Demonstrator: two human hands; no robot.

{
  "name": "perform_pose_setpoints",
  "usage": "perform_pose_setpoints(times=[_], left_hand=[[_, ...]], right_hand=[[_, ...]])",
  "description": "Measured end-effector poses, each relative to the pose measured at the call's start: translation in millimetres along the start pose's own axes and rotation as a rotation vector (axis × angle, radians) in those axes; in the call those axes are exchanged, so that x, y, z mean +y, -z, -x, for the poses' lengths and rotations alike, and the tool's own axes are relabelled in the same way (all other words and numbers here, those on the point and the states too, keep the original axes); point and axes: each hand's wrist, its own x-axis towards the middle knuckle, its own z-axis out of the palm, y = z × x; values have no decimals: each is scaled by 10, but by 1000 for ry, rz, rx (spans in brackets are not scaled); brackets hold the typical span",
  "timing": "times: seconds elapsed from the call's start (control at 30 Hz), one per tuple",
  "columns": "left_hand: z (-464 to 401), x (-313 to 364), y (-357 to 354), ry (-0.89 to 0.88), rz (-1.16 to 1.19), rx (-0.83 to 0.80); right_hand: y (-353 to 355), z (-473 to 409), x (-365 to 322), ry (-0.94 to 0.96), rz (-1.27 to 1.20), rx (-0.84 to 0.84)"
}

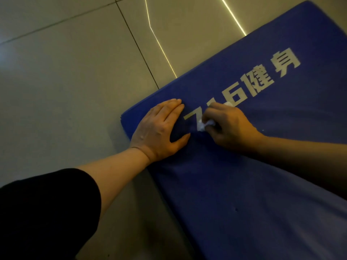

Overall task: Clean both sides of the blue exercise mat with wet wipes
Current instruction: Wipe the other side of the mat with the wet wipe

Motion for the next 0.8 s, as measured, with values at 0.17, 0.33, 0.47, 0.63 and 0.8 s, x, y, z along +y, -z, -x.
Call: perform_pose_setpoints(times=[0.17,0.33,0.47,0.63,0.8], left_hand=[[4,27,25,4,9,-3],[13,-4,179,9,139,-85],[207,-254,331,-44,128,-112],[537,-469,359,-17,146,-219],[542,-564,378,-56,216,-262]], right_hand=[[0,-357,-42,-6,-5,12],[4,-477,-124,-47,16,46],[29,79,-268,62,-6,-76],[5,-366,-344,-36,44,-64],[-123,-348,-471,-179,-3,-19]])
